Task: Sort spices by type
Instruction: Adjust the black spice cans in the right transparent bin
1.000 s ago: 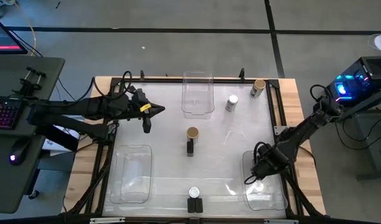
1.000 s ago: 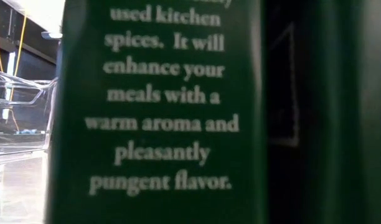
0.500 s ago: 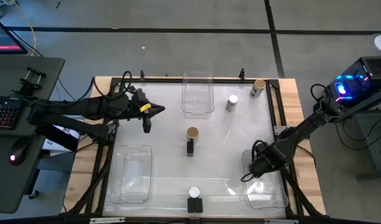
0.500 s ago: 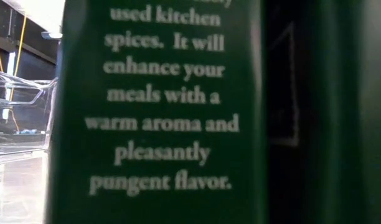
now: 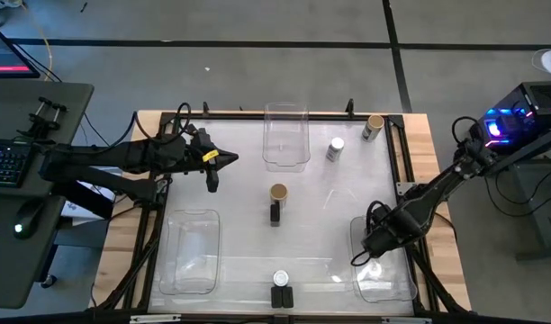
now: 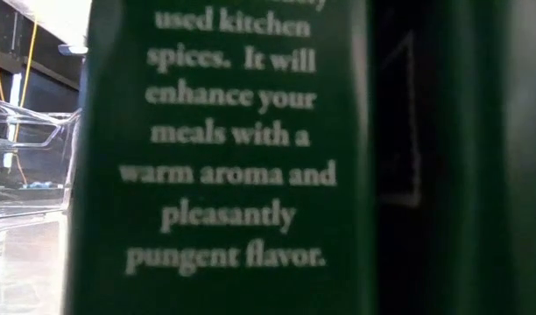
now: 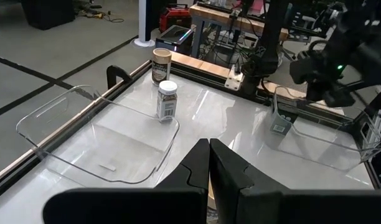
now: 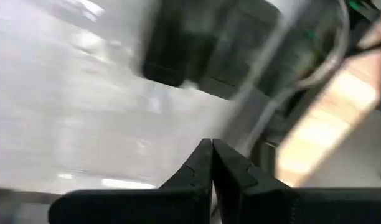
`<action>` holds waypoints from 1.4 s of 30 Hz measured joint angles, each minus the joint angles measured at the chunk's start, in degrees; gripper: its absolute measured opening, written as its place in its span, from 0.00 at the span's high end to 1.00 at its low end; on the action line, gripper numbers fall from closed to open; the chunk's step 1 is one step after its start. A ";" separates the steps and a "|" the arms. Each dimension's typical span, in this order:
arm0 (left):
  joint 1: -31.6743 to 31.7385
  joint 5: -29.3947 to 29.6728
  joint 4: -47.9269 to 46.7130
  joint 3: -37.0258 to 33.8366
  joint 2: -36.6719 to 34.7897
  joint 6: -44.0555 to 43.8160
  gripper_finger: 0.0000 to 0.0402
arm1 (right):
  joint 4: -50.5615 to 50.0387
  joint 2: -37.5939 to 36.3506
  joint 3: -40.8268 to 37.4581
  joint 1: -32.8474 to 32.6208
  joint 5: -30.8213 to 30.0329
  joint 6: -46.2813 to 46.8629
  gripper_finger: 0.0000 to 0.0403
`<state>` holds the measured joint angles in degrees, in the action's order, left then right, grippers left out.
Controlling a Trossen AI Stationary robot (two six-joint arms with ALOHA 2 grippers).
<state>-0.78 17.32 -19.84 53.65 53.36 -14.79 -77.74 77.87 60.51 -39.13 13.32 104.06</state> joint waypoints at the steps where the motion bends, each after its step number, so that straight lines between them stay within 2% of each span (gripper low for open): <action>1: 0.00 0.00 0.00 0.00 0.00 0.00 1.00 | 0.92 -0.02 1.04 0.15 -2.57 0.71 1.00; 5: 0.00 0.00 -0.01 0.00 0.00 0.00 1.00 | 7.18 -0.07 2.45 2.23 -13.23 1.42 1.00; 8: 0.00 0.00 0.00 0.00 0.00 0.00 1.00 | 9.78 0.20 1.49 4.91 -16.30 -0.39 1.00; 14: 0.01 0.00 0.00 0.00 0.00 -0.03 1.00 | 9.33 0.31 -2.68 8.87 -16.12 -4.02 1.00; 20: 0.00 -0.02 -0.02 0.00 0.00 -0.11 1.00 | 10.09 0.31 -5.17 9.92 -12.30 -6.72 1.00; 42: 0.00 -0.02 -0.02 0.00 0.00 -0.04 1.00 | 8.03 0.31 -5.20 9.86 -10.99 -7.32 1.00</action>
<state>-0.78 17.30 -19.86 53.65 53.36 -14.83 -69.71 78.17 55.31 -29.28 2.33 96.74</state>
